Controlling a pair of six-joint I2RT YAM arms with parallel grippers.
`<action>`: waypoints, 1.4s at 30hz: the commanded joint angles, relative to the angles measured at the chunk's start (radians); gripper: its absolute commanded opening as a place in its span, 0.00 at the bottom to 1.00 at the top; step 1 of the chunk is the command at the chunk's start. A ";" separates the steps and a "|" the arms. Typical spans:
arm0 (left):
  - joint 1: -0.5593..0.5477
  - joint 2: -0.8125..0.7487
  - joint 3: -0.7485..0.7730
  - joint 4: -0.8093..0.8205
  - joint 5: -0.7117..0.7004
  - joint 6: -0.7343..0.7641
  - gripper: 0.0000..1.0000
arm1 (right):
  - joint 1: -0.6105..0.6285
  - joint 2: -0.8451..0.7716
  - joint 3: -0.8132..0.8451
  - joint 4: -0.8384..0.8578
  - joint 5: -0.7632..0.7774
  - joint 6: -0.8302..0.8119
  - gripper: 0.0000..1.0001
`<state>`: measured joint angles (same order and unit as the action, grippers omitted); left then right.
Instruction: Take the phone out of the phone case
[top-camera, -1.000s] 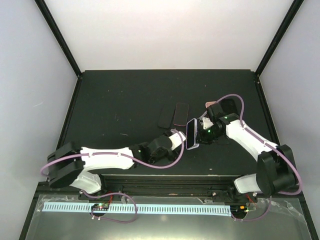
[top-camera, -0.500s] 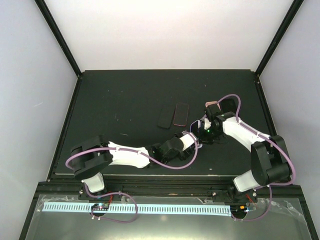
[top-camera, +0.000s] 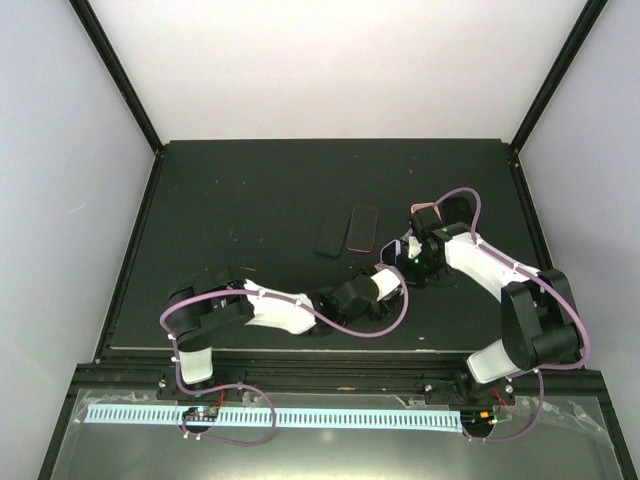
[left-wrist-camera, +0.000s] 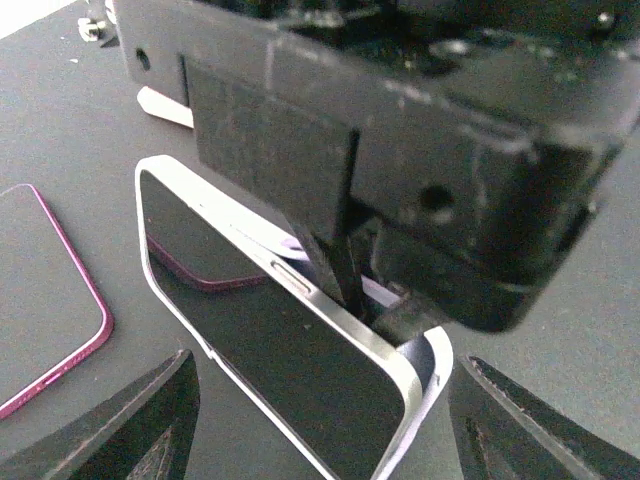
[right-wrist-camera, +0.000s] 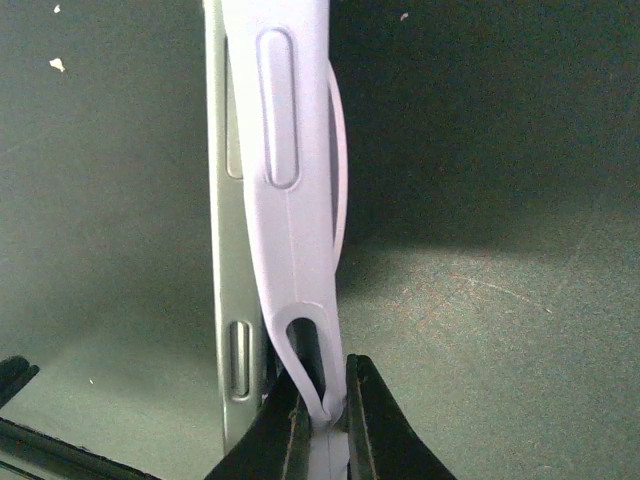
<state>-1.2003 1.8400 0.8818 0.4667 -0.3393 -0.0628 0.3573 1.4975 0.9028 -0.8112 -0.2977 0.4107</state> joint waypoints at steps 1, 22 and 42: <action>-0.005 0.032 0.051 0.024 -0.041 -0.010 0.70 | -0.003 -0.011 -0.014 0.066 -0.004 0.010 0.01; -0.001 0.051 0.051 -0.095 -0.452 0.093 0.53 | -0.020 -0.041 -0.037 0.058 -0.145 -0.038 0.01; 0.013 -0.013 0.046 -0.097 -0.471 0.009 0.02 | -0.019 -0.121 -0.039 0.057 -0.200 -0.087 0.01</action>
<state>-1.2278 1.8820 0.9440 0.4217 -0.6926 -0.0219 0.3378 1.4391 0.8764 -0.6415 -0.4759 0.4000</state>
